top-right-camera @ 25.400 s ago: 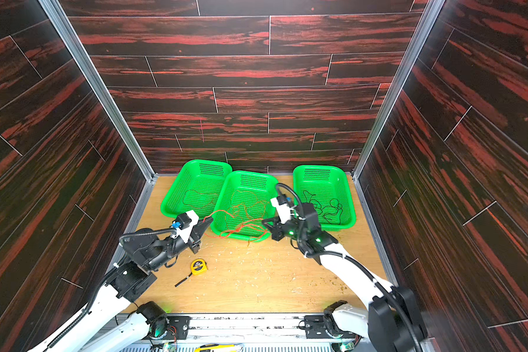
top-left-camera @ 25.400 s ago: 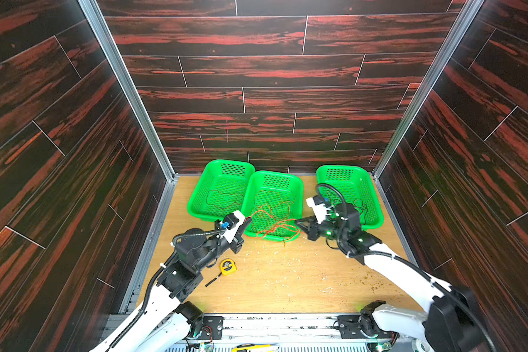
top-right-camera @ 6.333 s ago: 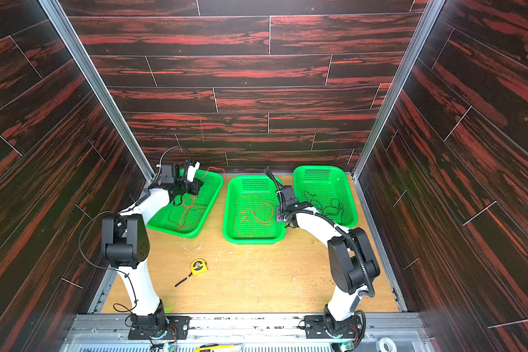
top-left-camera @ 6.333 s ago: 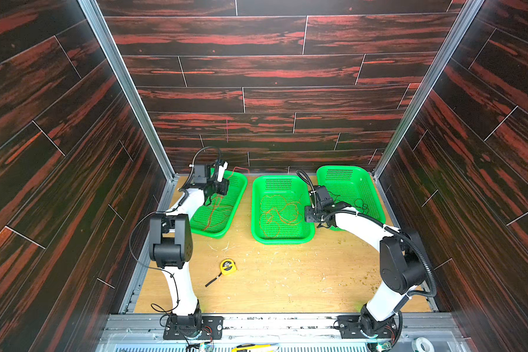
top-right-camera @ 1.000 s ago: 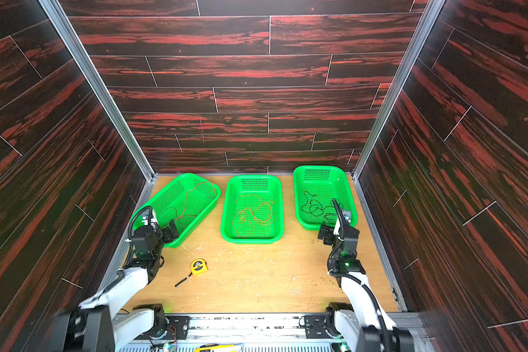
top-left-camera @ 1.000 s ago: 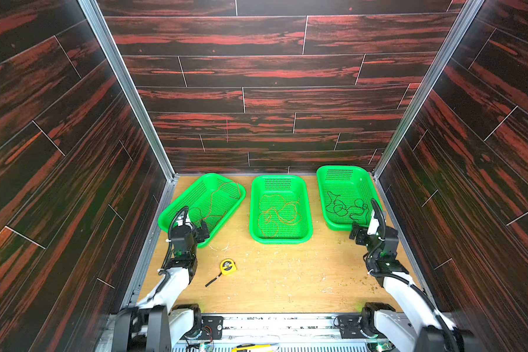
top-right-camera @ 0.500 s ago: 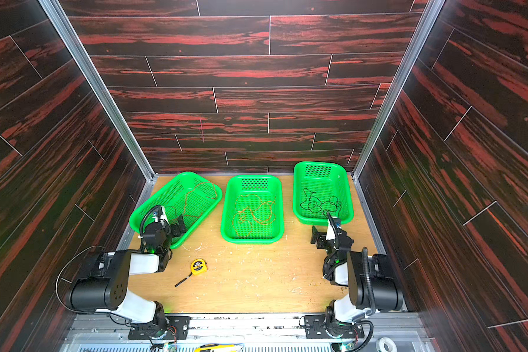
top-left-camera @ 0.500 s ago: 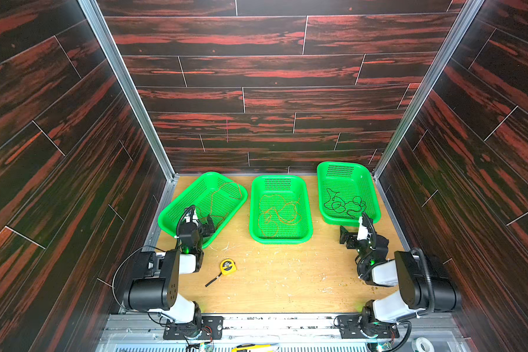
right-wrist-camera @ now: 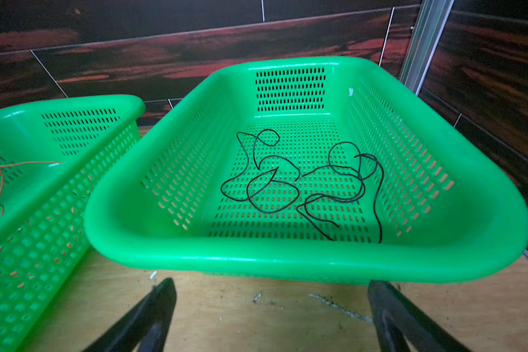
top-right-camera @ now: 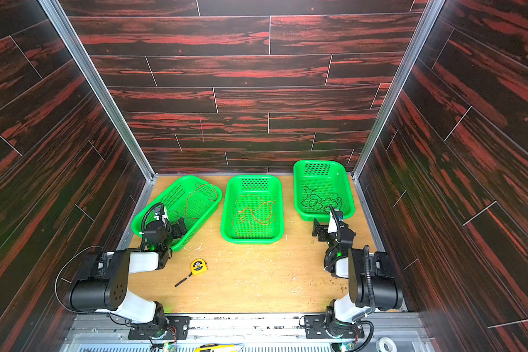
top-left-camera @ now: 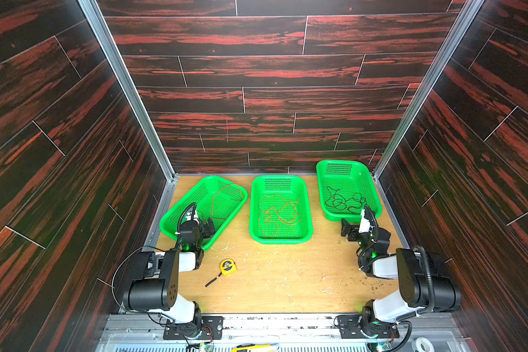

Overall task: Untangle and sort cables by color
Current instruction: Reset both arms

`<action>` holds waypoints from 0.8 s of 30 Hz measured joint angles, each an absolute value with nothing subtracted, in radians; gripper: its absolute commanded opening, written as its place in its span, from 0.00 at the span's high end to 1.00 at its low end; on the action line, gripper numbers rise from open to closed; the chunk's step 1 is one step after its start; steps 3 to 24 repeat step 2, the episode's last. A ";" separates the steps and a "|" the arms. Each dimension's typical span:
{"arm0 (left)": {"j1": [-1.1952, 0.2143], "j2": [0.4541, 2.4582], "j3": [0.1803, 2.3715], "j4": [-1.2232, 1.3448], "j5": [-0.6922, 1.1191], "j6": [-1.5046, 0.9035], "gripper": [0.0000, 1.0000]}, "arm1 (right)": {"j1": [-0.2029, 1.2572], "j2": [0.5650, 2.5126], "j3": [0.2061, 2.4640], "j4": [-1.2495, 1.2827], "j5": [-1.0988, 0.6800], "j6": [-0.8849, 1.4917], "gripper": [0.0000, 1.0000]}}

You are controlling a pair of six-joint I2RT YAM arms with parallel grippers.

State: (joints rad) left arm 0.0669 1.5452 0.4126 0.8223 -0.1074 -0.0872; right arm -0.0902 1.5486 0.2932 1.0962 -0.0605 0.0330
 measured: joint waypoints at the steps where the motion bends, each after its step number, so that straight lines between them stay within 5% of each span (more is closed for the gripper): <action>1: 0.067 1.545 0.414 0.822 -0.110 -0.087 0.01 | -0.090 1.549 0.293 1.097 -0.060 0.033 0.02; 24: 0.067 1.545 0.414 0.822 -0.113 -0.088 0.01 | -0.090 1.549 0.293 1.097 -0.060 0.033 0.02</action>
